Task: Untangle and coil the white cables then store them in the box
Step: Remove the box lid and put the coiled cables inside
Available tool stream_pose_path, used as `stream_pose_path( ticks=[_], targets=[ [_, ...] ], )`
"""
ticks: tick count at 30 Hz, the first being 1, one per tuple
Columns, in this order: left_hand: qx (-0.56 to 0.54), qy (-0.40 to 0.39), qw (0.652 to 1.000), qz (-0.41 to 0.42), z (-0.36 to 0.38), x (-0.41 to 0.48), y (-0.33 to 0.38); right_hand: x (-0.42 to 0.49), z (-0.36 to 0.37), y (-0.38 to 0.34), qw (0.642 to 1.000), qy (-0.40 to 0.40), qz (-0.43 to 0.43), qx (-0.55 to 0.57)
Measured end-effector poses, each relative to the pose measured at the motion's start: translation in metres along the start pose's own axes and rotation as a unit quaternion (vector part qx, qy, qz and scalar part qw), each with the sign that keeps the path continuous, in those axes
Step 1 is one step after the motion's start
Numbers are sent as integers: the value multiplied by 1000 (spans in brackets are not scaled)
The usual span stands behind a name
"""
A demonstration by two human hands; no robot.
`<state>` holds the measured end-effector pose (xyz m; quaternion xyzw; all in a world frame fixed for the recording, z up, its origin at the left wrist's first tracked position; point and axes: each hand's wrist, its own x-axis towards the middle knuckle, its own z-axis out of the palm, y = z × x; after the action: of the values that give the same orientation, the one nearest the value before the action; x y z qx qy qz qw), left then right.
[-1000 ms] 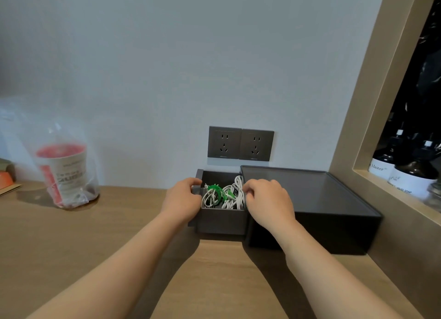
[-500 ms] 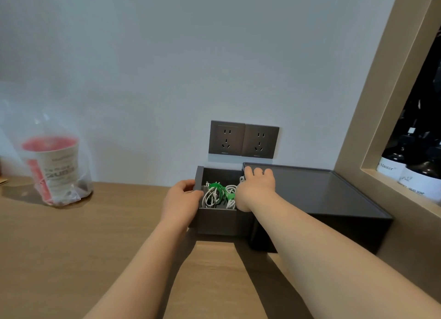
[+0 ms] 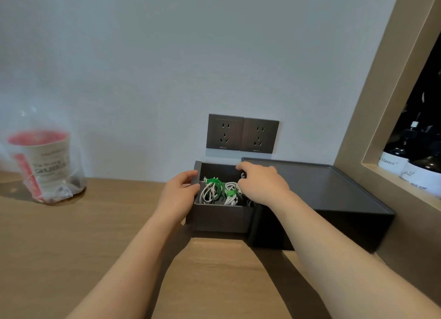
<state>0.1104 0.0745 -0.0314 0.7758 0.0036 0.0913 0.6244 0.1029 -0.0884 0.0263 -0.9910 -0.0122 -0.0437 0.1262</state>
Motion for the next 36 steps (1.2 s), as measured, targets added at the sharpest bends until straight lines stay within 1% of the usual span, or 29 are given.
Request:
stream_pose_path(
  ticks=[2, 5, 8, 12, 14, 17, 19, 21, 22, 24, 25, 27, 30, 32, 36],
  targets=[
    [52, -20, 998, 26, 3, 1, 2, -10, 3, 5, 999, 29, -18, 18],
    [142, -21, 988, 49, 7, 1, 3, -17, 10, 5, 998, 58, -33, -6],
    [217, -11, 974, 66, 11, -1, 6, -17, 13, 5, 996, 69, -37, -39],
    [304, -25, 950, 62, 12, -6, 13, -19, 13, 4, 996, 69, -35, -51],
    [315, -26, 947, 56, 13, -8, 16, -20, 13, 4, 995, 77, -38, -55],
    [274, -20, 960, 42, 15, -9, 17, -22, 13, 2, 993, 96, -44, -59],
    [226, -9, 973, 36, 18, -11, 15, -26, 10, 2, 992, 116, -44, -31],
    [152, 4, 988, 28, 20, -13, 12, -32, 6, 5, 987, 154, -31, 31],
    [121, 7, 992, 26, 19, -13, 10, -35, 4, 8, 981, 185, -22, 57],
    [79, 4, 997, 21, 16, -15, 9, -42, 3, 16, 969, 237, -9, 69],
    [63, -1, 998, 18, 14, -16, 9, -45, 5, 19, 968, 243, -3, 66],
    [55, -20, 998, 23, 17, -19, 10, -49, 13, 23, 969, 240, 5, 61],
    [77, -73, 993, 49, 34, -25, 13, -52, 22, 25, 964, 260, -11, 49],
    [43, -106, 992, 50, 48, -27, 17, -51, 23, 27, 961, 269, -21, 57],
    [-37, -163, 986, 9, 68, -33, 22, -51, 23, 32, 962, 262, -27, 68]
  ],
)
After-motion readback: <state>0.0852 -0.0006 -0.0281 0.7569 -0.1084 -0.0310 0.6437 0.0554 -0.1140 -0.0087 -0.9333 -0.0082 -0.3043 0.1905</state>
